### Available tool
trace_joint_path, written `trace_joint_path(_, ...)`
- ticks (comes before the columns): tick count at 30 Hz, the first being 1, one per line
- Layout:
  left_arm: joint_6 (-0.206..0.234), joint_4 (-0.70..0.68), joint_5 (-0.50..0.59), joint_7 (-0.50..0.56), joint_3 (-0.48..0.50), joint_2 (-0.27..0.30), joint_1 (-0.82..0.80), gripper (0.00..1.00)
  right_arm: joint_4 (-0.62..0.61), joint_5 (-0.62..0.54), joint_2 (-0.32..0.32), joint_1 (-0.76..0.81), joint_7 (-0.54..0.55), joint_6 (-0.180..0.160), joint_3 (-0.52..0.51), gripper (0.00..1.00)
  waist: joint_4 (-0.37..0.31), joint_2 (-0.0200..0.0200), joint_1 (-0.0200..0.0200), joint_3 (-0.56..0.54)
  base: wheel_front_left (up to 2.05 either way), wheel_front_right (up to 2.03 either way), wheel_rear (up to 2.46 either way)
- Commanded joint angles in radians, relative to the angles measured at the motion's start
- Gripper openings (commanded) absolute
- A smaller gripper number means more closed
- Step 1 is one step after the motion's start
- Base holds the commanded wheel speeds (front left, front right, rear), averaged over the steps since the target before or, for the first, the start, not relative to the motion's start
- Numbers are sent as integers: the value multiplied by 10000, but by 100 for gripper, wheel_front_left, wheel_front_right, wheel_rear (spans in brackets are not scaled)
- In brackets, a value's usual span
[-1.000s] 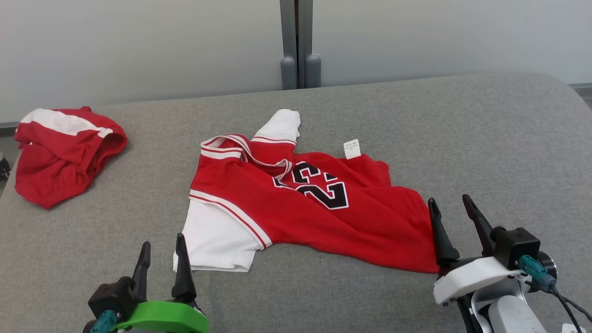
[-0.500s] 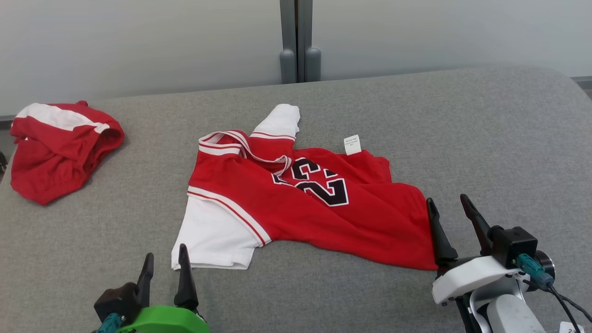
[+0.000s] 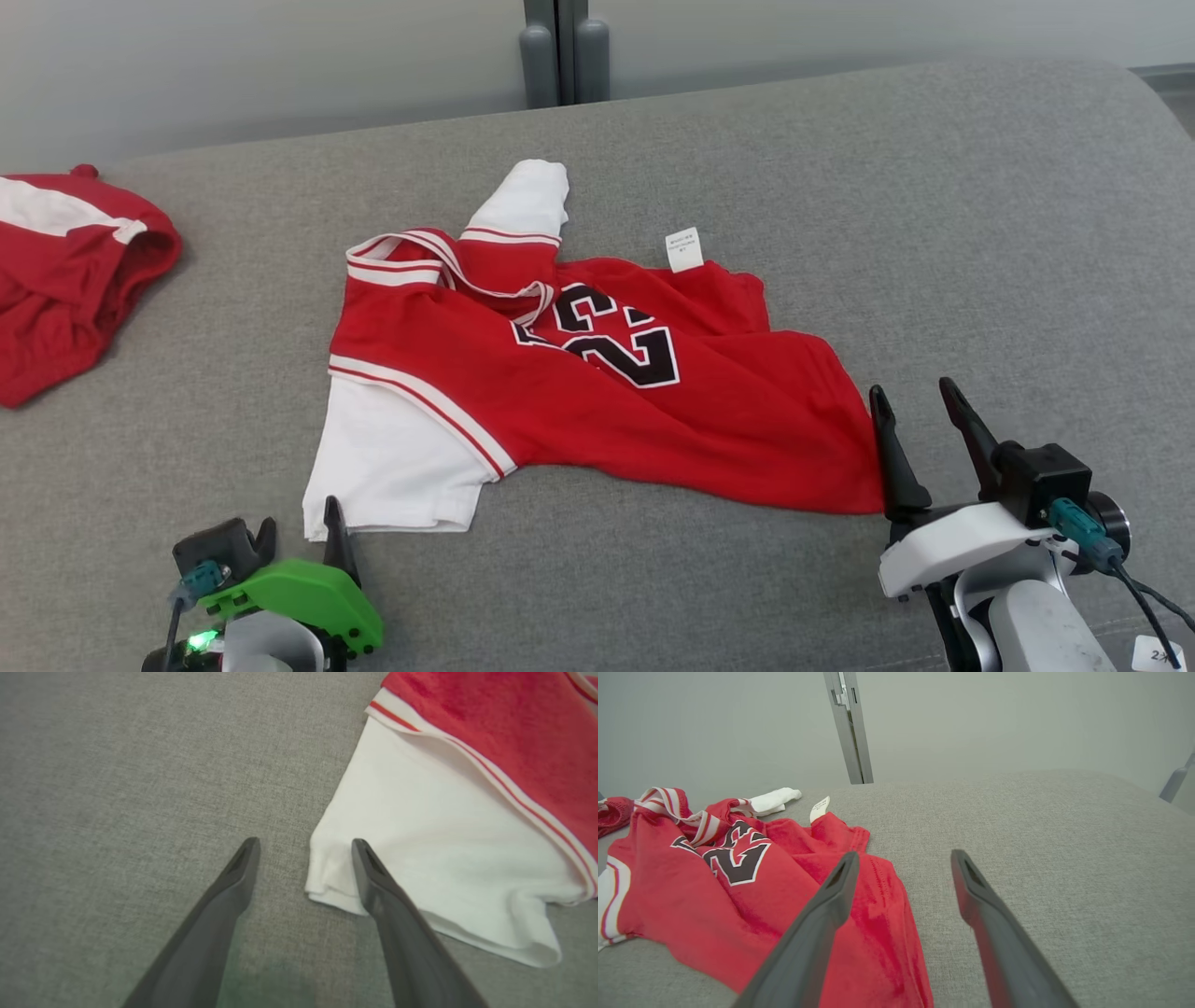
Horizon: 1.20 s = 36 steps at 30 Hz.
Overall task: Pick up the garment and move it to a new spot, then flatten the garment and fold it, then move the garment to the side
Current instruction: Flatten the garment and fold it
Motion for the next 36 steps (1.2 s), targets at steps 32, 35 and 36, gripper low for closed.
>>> trace_joint_path(32, -80, -1704, 48, 495, -833, 146, 982, 0, 3854, 428, -15, -389, 278, -14, 119, 32, 362, 0, 0, -104, 0, 0, 0)
trace_joint_path(35, -94, -1984, 44, 500, -879, 173, 1038, 0, 4116, 822, -14, -541, 279, -14, 336, 0, 359, 0, 0, -179, 0, 0, 0)
trace_joint_path(36, -114, -2095, 44, 494, -905, 172, 1055, 0, 4125, 1013, -18, -598, 261, -14, 429, 0, 343, 0, 0, -207, 0, 0, 0)
